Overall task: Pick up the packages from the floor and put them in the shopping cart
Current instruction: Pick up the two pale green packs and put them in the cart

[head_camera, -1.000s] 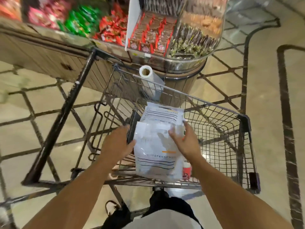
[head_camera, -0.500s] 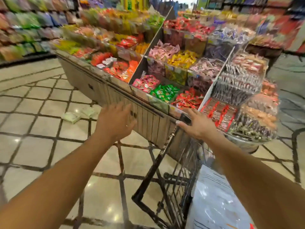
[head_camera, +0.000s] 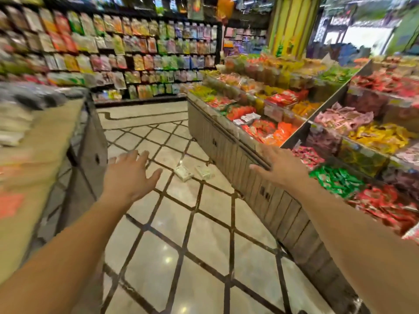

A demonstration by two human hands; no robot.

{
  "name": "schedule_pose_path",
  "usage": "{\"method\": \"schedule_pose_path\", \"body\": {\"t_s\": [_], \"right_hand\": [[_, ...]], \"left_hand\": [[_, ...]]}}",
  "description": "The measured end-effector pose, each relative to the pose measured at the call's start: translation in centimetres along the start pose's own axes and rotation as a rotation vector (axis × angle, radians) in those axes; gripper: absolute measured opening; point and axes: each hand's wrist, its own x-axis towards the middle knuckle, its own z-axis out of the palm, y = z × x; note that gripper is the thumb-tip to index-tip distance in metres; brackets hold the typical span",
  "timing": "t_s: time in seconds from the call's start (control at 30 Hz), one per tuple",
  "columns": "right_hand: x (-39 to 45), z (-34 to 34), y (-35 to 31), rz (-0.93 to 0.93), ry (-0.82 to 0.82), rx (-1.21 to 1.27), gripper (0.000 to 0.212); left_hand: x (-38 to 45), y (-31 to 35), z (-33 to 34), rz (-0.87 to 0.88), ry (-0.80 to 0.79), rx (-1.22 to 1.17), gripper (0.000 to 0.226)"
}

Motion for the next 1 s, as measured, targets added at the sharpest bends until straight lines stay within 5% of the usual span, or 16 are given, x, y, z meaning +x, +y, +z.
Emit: {"method": "schedule_pose_path", "body": {"t_s": [0.37,1.0], "right_hand": [[22.6,6.9,-7.1,-0.173,-0.013,-0.003,0.083],[61.2,14.8,-9.6,-0.133,-0.075,-0.058,0.085]], "left_hand": [[16.6,-6.0,8.1,-0.092,-0.029,0.073,0.076],[53.7,-8.3,24.1,-0.001,-0.089,0.004,0.084]]}}
